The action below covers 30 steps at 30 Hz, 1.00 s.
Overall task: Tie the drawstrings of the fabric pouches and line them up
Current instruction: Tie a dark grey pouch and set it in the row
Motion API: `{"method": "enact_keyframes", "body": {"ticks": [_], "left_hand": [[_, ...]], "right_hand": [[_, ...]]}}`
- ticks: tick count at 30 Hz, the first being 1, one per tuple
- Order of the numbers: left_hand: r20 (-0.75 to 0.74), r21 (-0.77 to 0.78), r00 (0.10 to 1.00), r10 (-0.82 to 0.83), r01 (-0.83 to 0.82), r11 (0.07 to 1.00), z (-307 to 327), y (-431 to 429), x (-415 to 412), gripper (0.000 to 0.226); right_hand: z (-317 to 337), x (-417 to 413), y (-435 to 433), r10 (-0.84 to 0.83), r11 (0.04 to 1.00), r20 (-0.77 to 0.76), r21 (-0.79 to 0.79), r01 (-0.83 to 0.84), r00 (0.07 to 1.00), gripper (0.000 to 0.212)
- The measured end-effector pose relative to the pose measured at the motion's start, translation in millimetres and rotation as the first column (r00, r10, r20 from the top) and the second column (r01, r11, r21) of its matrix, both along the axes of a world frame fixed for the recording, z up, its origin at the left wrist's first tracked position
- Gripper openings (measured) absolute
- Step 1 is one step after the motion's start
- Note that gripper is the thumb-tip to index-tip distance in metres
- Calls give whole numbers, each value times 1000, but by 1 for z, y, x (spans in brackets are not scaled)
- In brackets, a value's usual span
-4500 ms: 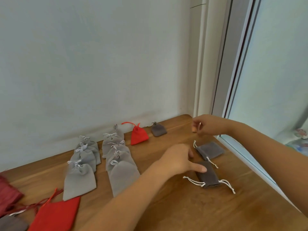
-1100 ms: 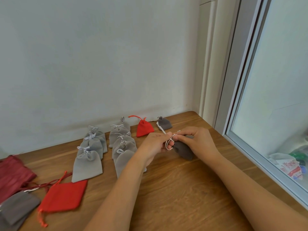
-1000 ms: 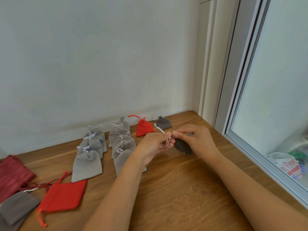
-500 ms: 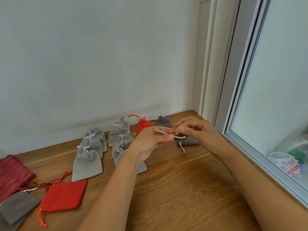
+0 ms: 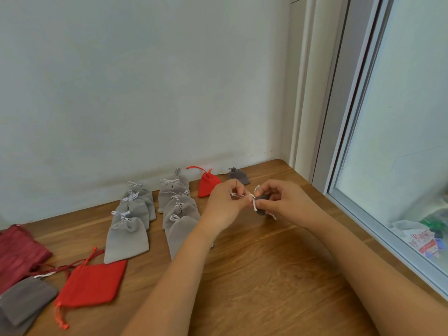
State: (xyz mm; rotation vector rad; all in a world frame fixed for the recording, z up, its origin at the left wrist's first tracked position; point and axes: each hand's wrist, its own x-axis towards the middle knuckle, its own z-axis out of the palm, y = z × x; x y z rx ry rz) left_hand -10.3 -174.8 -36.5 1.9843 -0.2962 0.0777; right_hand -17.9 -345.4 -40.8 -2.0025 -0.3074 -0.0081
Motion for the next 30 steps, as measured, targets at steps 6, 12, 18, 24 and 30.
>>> {"method": "enact_keyframes", "body": {"ticks": [6, 12, 18, 24, 30], "left_hand": [[322, 139, 938, 129, -182, 973, -1, -8, -5, 40], [320, 110, 943, 87, -128, 986, -1, -5, -5, 22], [325, 87, 940, 106, -141, 986, -5, -3, -4, 14], [358, 51, 926, 117, -144, 988, -6, -2, -3, 7], [398, 79, 907, 135, -181, 980, -8, -4, -1, 10]], "right_hand": [[7, -2, 2, -21, 997, 2, 69, 21, 1000, 11], [9, -8, 1, 43, 985, 5, 168, -44, 999, 21], [8, -6, 1, -2, 979, -102, 204, 23, 995, 23], [11, -8, 0, 10, 974, 4, 226, -11, 1000, 31], [10, -10, 5, -49, 999, 221, 33, 43, 974, 40]]}}
